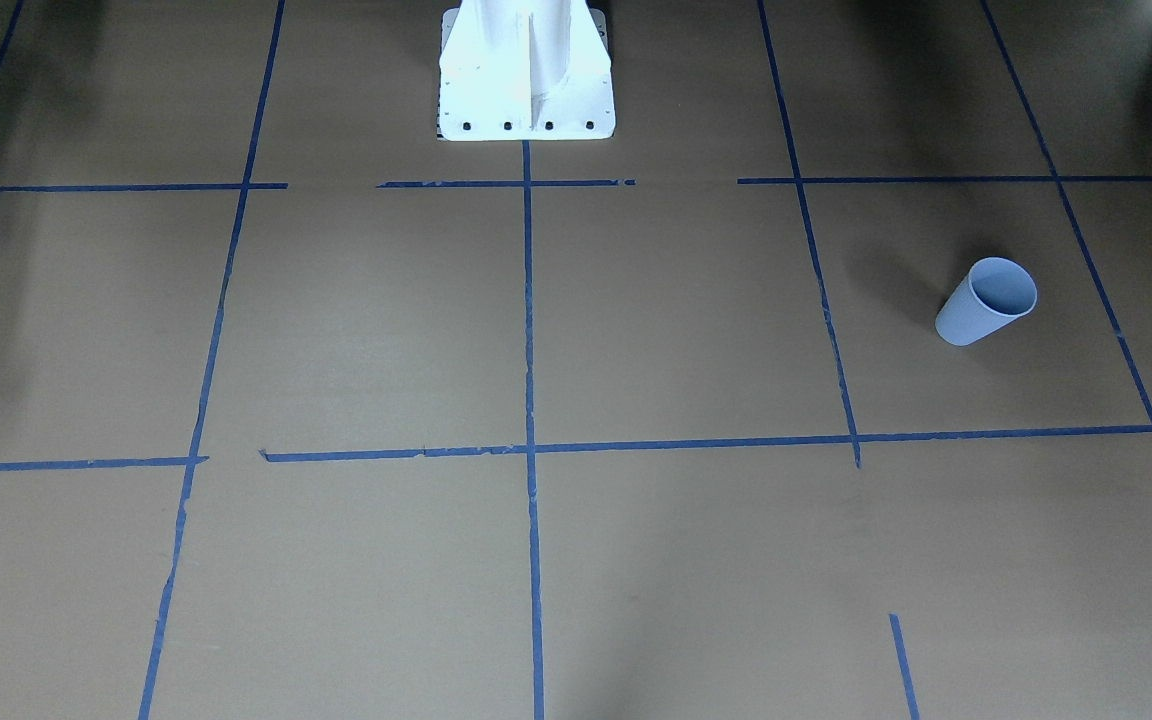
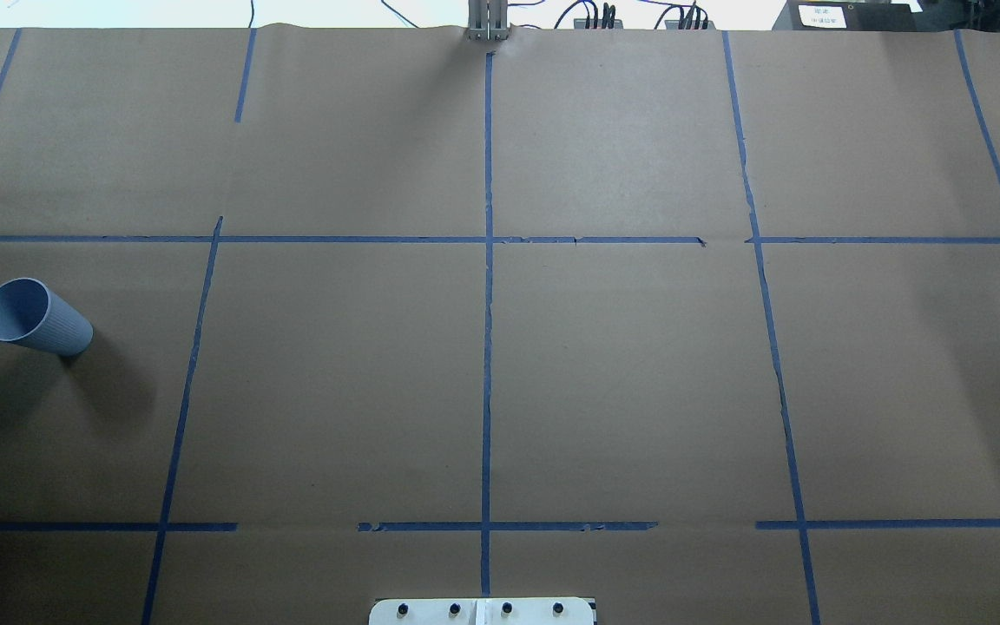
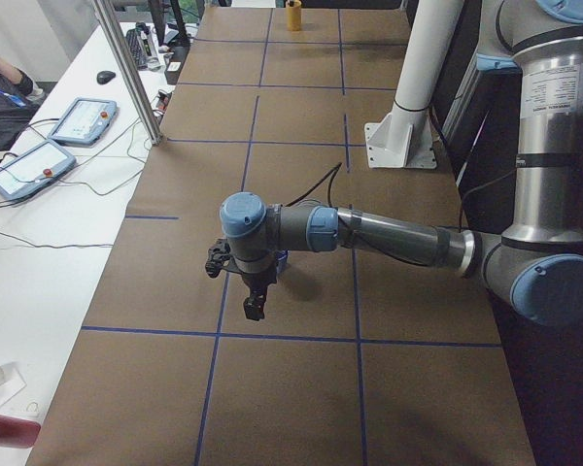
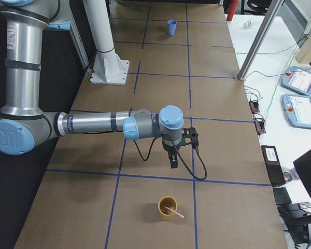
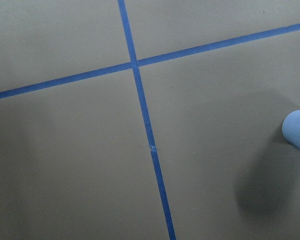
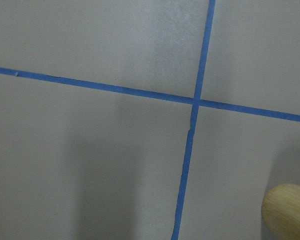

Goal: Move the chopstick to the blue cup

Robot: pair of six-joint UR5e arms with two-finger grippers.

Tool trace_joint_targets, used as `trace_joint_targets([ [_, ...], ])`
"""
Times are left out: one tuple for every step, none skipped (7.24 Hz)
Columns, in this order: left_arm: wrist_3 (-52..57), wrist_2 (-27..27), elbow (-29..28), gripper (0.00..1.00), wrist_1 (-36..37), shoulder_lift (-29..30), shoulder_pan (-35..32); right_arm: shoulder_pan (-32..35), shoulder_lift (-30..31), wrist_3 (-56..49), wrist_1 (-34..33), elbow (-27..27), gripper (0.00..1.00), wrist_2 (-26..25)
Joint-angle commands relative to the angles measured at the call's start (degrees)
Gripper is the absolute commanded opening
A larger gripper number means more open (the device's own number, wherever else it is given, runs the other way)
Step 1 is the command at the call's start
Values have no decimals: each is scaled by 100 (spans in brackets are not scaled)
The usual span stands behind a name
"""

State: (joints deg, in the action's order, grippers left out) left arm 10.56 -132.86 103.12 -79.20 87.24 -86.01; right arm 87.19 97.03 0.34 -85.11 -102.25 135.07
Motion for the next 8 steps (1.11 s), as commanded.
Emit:
trace_joint_targets([
  [-10, -12, -64, 100, -313, 126, 40, -35, -8, 1, 47, -14, 100, 10],
  [-10, -12, -99, 100, -785, 336, 49, -97, -26, 10, 56, -31, 100, 54],
  [-1, -55, -352, 100, -876, 686, 49, -106, -35, 10, 56, -32, 100, 141],
  [-1, -64, -415, 100, -1086, 637, 49, -132, -35, 18, 56, -32, 100, 151],
  [-97, -134, -407, 100, -1254, 628, 154, -132, -35, 18, 56, -23, 100, 151],
  [-968, -622, -398, 100, -1273, 628, 572, -132, -35, 19, 56, -23, 100, 151],
  [-1725, -627, -346, 100, -1447, 645, 864, -141, -35, 10, 56, -23, 100, 151],
  [-2316, -601, -354, 100, -1771, 619, 1154, -150, -35, 10, 56, -23, 100, 151],
])
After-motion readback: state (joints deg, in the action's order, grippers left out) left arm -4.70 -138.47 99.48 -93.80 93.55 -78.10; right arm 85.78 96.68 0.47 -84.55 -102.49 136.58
